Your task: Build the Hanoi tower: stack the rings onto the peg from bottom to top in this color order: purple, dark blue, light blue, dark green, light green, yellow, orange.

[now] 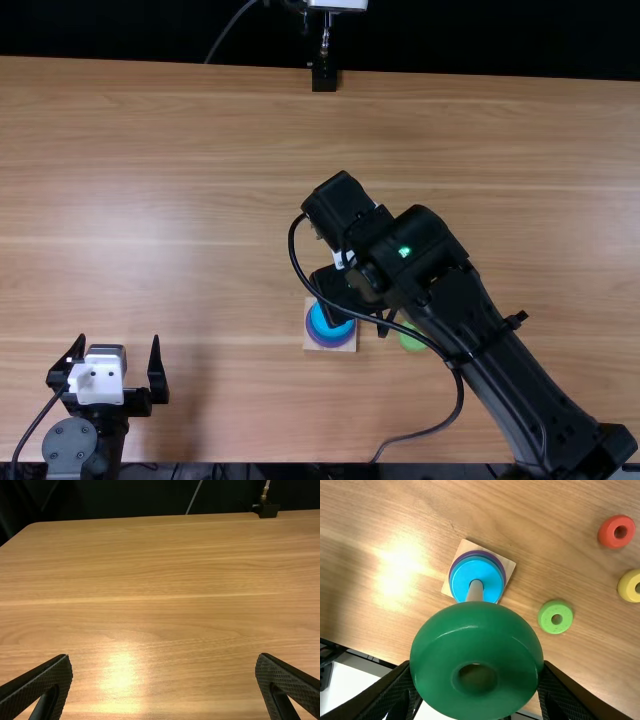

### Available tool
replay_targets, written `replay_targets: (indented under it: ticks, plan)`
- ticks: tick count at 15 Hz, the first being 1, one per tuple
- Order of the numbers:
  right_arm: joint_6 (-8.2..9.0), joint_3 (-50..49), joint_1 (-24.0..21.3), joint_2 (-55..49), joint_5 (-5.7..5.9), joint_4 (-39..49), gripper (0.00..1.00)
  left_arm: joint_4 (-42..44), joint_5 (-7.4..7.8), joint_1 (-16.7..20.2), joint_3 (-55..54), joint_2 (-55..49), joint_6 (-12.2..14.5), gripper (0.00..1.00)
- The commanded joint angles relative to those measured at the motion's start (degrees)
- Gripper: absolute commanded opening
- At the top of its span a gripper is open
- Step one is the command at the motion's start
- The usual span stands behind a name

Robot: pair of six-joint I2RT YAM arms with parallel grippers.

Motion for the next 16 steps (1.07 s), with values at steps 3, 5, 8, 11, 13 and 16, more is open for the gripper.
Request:
replay_targets:
  ticks: [3, 5, 8, 11, 13, 16]
  plan:
    - [0.40, -1.25, 1.25, 0.00, -0.09, 0.13, 0.00, -3.76, -0.08, 0.74, -6.11, -0.62, 0.17, 1.00]
    - [0.40, -1.51, 1.25, 0.62, 0.02, 0.24, 0.00, -3.76, -0.08, 0.74, -6.11, -0.62, 0.17, 1.00]
    - [0.29, -1.60, 0.90, 1.59, 0.02, 0.35, 0.00, -3.76, -0.08, 0.74, -6.11, -0.62, 0.17, 1.00]
    - [0.29, -1.51, 0.81, 2.03, 0.02, 0.56, 0.00, -3.76, -0.08, 0.74, -6.11, -0.62, 0.17, 1.00]
    - [0.29, -1.42, 0.72, 3.08, 0.12, 0.56, 0.00, -3.76, -0.08, 0.74, -6.11, -0.62, 0.17, 1.00]
    - [0.29, -1.60, 0.72, 3.43, 0.12, 0.77, 0.00, -3.76, -0.08, 0.74, -6.11, -0.62, 0.17, 1.00]
